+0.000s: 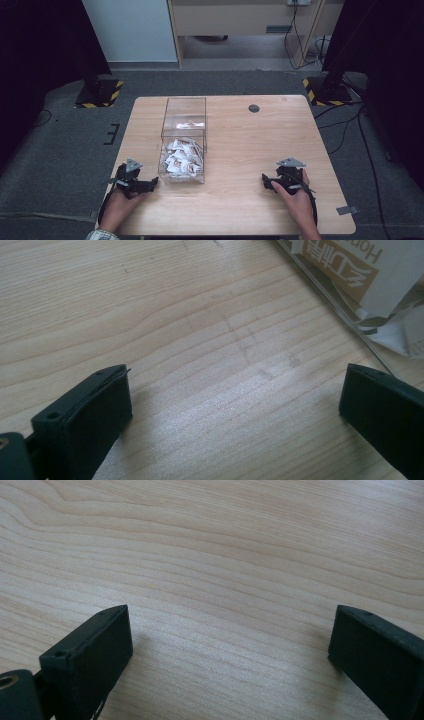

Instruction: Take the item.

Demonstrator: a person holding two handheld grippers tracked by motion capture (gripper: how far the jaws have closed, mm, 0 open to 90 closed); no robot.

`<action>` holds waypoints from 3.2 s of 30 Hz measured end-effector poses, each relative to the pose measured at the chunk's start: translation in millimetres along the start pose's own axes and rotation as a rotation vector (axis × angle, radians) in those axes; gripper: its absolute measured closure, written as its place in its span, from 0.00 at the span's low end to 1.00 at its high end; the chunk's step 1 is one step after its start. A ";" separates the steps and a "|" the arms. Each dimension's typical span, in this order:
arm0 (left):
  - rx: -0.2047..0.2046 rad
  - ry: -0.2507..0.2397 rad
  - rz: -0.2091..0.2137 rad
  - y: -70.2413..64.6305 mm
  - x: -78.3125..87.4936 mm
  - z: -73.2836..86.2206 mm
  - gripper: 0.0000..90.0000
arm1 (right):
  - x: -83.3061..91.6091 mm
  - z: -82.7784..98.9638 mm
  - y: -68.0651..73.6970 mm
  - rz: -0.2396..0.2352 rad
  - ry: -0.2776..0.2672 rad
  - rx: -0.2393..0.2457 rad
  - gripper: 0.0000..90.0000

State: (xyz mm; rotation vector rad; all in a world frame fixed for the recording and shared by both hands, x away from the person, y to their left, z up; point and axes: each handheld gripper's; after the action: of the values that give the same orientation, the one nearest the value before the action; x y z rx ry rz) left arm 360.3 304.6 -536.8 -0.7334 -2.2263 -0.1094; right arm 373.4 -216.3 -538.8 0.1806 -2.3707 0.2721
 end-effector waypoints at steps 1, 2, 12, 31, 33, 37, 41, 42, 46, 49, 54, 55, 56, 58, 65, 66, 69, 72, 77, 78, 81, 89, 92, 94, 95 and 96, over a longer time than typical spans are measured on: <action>0.000 0.000 0.000 0.0 0.0 0.0 0.00 | 0.0 0.0 0.0 0.000 0.000 0.000 0.04; 0.000 0.000 0.000 0.0 0.0 0.0 0.00 | 0.0 0.0 0.1 0.000 0.000 -0.001 0.04; 0.000 0.000 0.000 0.0 0.0 0.0 0.00 | -0.1 -0.2 0.6 0.004 0.000 -0.005 0.04; 0.000 0.000 0.000 0.0 0.0 0.0 0.00 | 8.0 -5.8 2.1 0.022 -0.039 0.004 0.07; 0.000 0.000 0.000 0.0 0.0 0.0 0.00 | 9.1 -6.4 2.8 0.021 -0.037 0.003 0.07; 0.000 0.000 0.000 0.0 0.0 0.0 0.00 | 10.9 -7.9 5.0 0.013 -0.041 0.009 0.07; 0.000 0.000 0.000 0.0 0.0 0.0 0.00 | 14.3 -10.2 8.4 -0.009 -0.048 0.003 0.07; 0.000 0.000 0.000 0.0 0.0 0.0 0.00 | 14.9 -10.6 8.8 -0.012 -0.053 0.005 0.07; 0.000 0.000 0.000 0.0 0.0 0.0 0.00 | 17.3 -12.2 10.7 -0.021 -0.058 0.001 0.08; 0.000 0.000 0.000 0.0 0.0 0.0 0.00 | 19.4 -13.2 12.4 -0.023 -0.066 0.006 0.08; 0.000 0.000 0.000 0.1 0.0 0.0 0.00 | 19.8 -13.2 13.8 -0.021 -0.067 0.016 0.09; 0.000 0.000 0.000 0.0 0.0 0.0 0.00 | 19.9 -13.2 14.4 -0.019 -0.069 0.020 0.10; 0.000 0.000 0.000 0.1 0.0 0.0 0.00 | 20.1 -13.1 14.7 -0.018 -0.068 0.020 0.10; 0.000 0.000 0.000 0.1 0.0 0.0 0.00 | 20.7 -13.6 15.1 -0.019 -0.071 0.016 0.10; 0.000 0.000 0.001 0.1 -0.1 -0.1 0.00 | 25.3 -16.5 17.5 -0.042 -0.082 0.018 0.14; 0.000 0.000 0.001 0.1 -0.1 -0.1 0.00 | 26.5 -17.4 18.5 -0.044 -0.089 0.020 0.15; 0.000 0.000 0.001 0.1 -0.1 -0.1 0.00 | 30.0 -19.6 21.2 -0.056 -0.090 0.017 0.16; 0.000 0.000 0.001 0.1 -0.1 -0.1 0.00 | 32.0 -21.3 24.8 -0.066 -0.090 0.022 0.16; 0.000 0.000 0.001 0.0 -0.1 -0.1 0.00 | 32.8 -23.0 29.3 -0.076 -0.092 0.044 0.18; 0.000 0.000 0.000 0.1 -0.1 -0.1 0.00 | 34.2 -24.5 30.4 -0.075 -0.095 0.045 0.19; 0.000 0.000 0.000 0.0 -0.1 -0.1 0.00 | 36.5 -27.9 32.9 -0.085 -0.105 0.045 0.20; 0.000 0.000 0.000 0.0 0.1 0.1 0.00 | 35.3 -38.4 40.1 -0.107 -0.073 0.079 0.31; 0.000 0.000 0.000 0.0 0.1 0.1 0.00 | 34.6 -42.1 42.1 -0.112 -0.071 0.092 0.32; 0.000 0.000 0.000 0.0 0.1 0.1 0.00 | 33.8 -48.3 46.5 -0.119 -0.063 0.099 0.35; 0.000 0.000 0.000 0.0 0.1 0.1 0.00 | 33.2 -50.6 48.1 -0.124 -0.062 0.106 0.36; 0.000 0.000 0.000 0.0 0.1 0.1 0.00 | 32.9 -52.9 50.3 -0.128 -0.058 0.113 0.36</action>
State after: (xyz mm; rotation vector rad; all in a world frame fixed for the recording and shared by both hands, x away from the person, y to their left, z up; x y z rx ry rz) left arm 360.2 304.6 -536.7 -0.7332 -2.2265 -0.1094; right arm 374.1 -156.3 -485.9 0.3965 -2.3906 0.3436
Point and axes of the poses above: each handheld gripper's, and its own axes: x roughly backward along the jaws, z roughly out of its underside, y roughly to its left, and after that the axes turned 12 degrees about z, right-handed
